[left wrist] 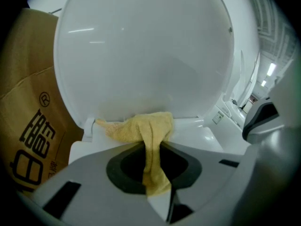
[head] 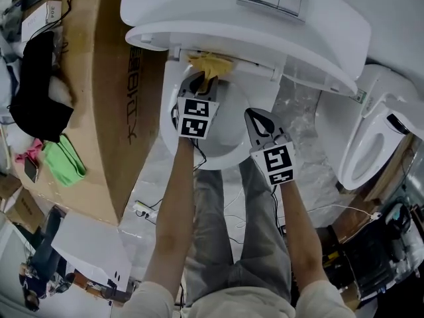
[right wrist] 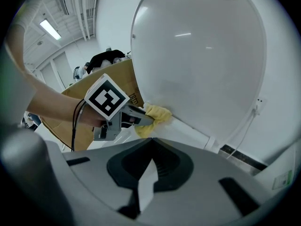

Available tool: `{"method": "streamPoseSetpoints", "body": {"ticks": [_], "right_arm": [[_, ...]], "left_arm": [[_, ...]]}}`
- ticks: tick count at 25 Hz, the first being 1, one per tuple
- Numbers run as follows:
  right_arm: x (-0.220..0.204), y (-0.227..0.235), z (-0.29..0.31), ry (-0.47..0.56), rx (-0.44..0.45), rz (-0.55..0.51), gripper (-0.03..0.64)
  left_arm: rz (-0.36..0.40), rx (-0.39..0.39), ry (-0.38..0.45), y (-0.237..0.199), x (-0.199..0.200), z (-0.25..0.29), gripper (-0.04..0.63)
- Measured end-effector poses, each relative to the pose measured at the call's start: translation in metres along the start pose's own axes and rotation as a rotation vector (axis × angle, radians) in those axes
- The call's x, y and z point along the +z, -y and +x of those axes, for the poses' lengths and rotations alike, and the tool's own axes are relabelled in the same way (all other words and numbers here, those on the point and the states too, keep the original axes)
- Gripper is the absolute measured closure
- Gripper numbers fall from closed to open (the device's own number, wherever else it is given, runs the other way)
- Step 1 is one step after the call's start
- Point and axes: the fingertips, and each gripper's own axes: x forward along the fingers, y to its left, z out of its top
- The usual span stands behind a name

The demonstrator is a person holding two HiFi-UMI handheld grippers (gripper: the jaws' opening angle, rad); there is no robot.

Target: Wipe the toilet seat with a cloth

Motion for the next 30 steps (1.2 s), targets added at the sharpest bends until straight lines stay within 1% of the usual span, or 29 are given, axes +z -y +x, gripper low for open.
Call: {"method": "streamPoseSetpoints", "body": {"ticks": [13, 20, 24, 30], "right_arm": [[0.003, -0.032, 0.01, -0.011, 0.034, -0.04, 0.611], [0.004, -0.045, 0.012, -0.009, 0.049, -0.06, 0.611], [0.001, -0.056, 0.012, -0.014, 0.065, -0.072, 0.611], [-0.005, -0.069, 0.01, -0.016, 0.082, -0.086, 0.611]], "left_arm": [[-0.065, 0.096, 0.003, -0.058, -0.019, -0.031, 0.514], [-0.086, 0.14, -0.013, -0.081, -0.045, -0.053, 0.514], [-0.109, 0.16, -0.024, -0.088, -0.063, -0.065, 0.514], [-0.119, 0.181, -0.03, -0.09, -0.082, -0.08, 0.514]]}}
